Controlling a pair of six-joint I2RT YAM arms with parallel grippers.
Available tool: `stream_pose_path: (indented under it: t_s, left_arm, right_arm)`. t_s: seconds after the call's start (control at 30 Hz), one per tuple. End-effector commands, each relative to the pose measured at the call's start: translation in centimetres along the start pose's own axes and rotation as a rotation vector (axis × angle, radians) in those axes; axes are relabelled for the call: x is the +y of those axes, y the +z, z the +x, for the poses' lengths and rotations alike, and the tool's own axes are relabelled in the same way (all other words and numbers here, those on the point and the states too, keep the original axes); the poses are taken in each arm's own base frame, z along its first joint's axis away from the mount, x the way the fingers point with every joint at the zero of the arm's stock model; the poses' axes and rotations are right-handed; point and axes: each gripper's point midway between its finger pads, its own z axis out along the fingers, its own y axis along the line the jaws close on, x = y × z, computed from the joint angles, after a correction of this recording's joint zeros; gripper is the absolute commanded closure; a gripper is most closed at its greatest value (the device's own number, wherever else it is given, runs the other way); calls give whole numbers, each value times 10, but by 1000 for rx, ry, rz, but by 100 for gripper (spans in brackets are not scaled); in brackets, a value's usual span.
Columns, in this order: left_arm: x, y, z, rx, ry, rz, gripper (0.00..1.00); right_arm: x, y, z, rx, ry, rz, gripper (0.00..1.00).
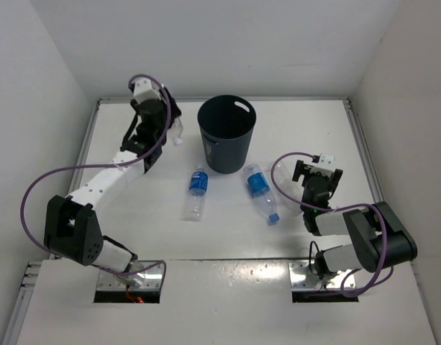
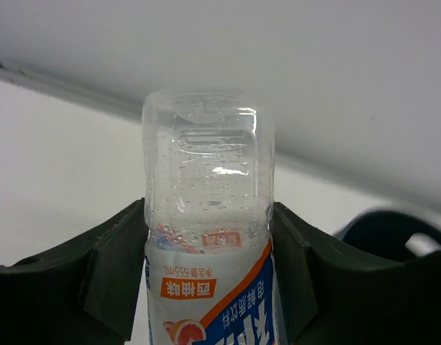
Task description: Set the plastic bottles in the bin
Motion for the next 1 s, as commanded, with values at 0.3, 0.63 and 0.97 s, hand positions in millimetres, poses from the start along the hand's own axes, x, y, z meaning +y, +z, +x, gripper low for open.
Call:
stream_pose_path:
  t_s: [0.3, 0.63, 0.97]
  left_arm:
    - [-66, 19, -172, -380, -270, 91, 74]
    - [-175, 14, -110, -316, -159, 372, 71]
    - [-189, 12, -33, -186, -97, 409, 57]
  right_arm:
    - [1, 1, -15, -51, 47, 8, 0]
    - [1, 1, -15, -51, 47, 8, 0]
    - [1, 1, -15, -51, 47, 8, 0]
